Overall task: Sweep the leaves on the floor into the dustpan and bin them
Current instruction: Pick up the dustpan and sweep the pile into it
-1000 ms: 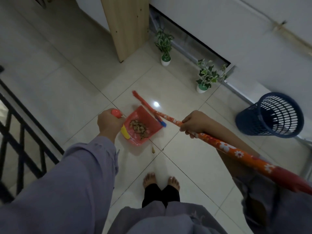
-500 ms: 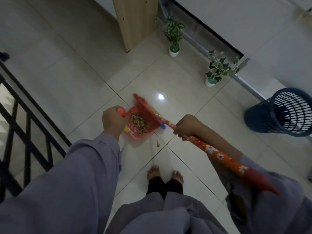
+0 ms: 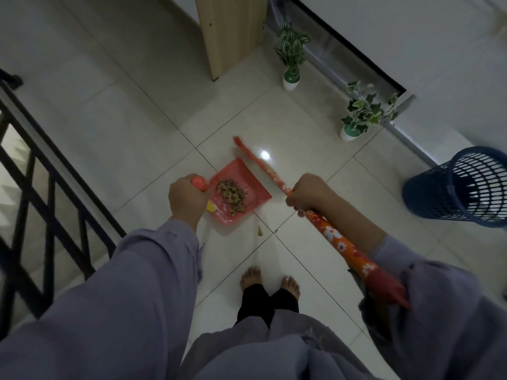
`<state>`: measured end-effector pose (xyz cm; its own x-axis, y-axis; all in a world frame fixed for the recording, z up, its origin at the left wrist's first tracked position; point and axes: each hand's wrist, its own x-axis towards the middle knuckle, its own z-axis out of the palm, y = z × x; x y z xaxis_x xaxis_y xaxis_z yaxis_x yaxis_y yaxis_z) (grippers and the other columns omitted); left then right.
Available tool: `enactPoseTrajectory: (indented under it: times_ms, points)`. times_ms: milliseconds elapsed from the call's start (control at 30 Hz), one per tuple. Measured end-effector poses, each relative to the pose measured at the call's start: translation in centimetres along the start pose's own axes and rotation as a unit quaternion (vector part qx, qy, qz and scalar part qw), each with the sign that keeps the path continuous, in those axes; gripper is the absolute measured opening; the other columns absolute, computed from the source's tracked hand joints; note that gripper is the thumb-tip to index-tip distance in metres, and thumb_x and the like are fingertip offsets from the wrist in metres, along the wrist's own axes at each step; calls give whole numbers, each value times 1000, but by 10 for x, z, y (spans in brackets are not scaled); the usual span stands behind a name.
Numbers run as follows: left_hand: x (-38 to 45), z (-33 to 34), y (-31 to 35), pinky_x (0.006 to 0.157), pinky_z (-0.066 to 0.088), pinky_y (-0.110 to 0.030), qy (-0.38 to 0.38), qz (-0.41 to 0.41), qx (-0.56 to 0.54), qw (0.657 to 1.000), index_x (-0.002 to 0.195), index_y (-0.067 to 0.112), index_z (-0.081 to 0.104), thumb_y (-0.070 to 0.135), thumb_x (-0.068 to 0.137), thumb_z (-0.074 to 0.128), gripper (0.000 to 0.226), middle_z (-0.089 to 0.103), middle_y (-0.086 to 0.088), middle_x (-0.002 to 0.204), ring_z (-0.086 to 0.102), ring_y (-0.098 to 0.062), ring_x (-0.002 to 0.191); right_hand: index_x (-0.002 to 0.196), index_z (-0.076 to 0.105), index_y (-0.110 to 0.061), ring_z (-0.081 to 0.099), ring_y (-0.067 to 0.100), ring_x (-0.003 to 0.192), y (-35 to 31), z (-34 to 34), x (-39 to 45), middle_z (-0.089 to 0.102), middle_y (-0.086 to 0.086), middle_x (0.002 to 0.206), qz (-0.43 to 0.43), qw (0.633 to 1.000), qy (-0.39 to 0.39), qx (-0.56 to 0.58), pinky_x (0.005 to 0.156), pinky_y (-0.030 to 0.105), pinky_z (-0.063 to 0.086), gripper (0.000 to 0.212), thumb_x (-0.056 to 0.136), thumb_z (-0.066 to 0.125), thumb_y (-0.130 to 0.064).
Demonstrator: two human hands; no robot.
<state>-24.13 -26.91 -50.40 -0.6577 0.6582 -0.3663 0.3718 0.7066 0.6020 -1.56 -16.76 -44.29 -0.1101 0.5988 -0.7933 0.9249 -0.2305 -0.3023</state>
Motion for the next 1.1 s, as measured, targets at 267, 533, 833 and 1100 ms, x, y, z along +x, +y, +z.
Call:
enactPoseTrajectory:
  times_ms: [267,533,833,1100]
  points:
    - [-3,-29,-3,79,58,-42,34,-72,-54,995,85,16,75,5,65,73,23,75,-12,88,69,-33,87,94,70,6,58,9,37,-21,-17,-22,68,7,64,-40,998,-53,-18,40,18,45,26,78,73,-14]
    - [-1,-72,-13,77,59,-43,24,-66,-31,997,84,16,75,3,67,73,22,74,-15,88,69,-35,85,87,70,0,60,9,40,-48,-37,-15,67,3,59,-52,998,27,-23,48,21,51,19,78,73,-17]
    - [-14,-55,-40,77,58,-40,33,-43,6,999,86,13,75,3,68,72,20,74,-14,89,68,-33,86,74,52,-5,70,22,61,-31,36,0,66,9,72,-48,997,9,-62,61,33,61,14,78,65,-6]
    - [-20,-57,-36,77,58,-43,37,-49,1,998,84,15,74,7,66,72,20,73,-12,85,67,-34,83,86,68,5,59,10,32,-40,44,-26,69,9,61,-55,993,-90,-48,35,18,46,20,75,73,-11]
